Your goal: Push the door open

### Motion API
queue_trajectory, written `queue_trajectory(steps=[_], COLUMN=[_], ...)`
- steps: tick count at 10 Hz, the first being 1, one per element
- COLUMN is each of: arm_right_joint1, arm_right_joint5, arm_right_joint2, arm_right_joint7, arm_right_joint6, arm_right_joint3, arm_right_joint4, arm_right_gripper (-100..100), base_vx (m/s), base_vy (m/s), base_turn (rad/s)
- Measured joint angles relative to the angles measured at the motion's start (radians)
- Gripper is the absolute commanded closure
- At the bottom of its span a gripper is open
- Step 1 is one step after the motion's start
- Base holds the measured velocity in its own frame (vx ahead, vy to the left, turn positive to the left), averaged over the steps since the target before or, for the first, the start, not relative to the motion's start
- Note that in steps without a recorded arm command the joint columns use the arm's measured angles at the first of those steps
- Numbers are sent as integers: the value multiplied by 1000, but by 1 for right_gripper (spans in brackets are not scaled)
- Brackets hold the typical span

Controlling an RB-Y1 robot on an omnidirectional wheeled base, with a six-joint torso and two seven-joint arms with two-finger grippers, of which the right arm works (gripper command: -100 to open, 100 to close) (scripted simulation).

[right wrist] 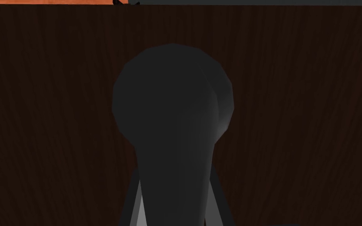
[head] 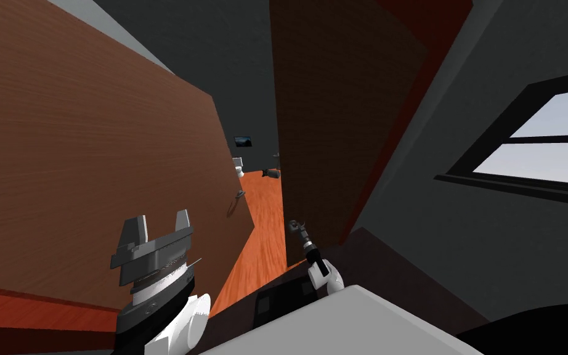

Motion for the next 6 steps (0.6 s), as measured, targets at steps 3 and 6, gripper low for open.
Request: queue_trajectory(steps=[3, 6], arm_right_joint1=[-22, -24], arm_right_joint5=[-10, -23], arm_right_joint2=[-11, -22], arm_right_joint7=[3, 17], arm_right_joint6=[-7, -18], arm_right_joint3=[-19, -48], arm_right_joint4=[19, 32], arm_right_gripper=[100, 100], base_vx=[151, 192], base_vy=[50, 92], base_turn=[-47, -88])
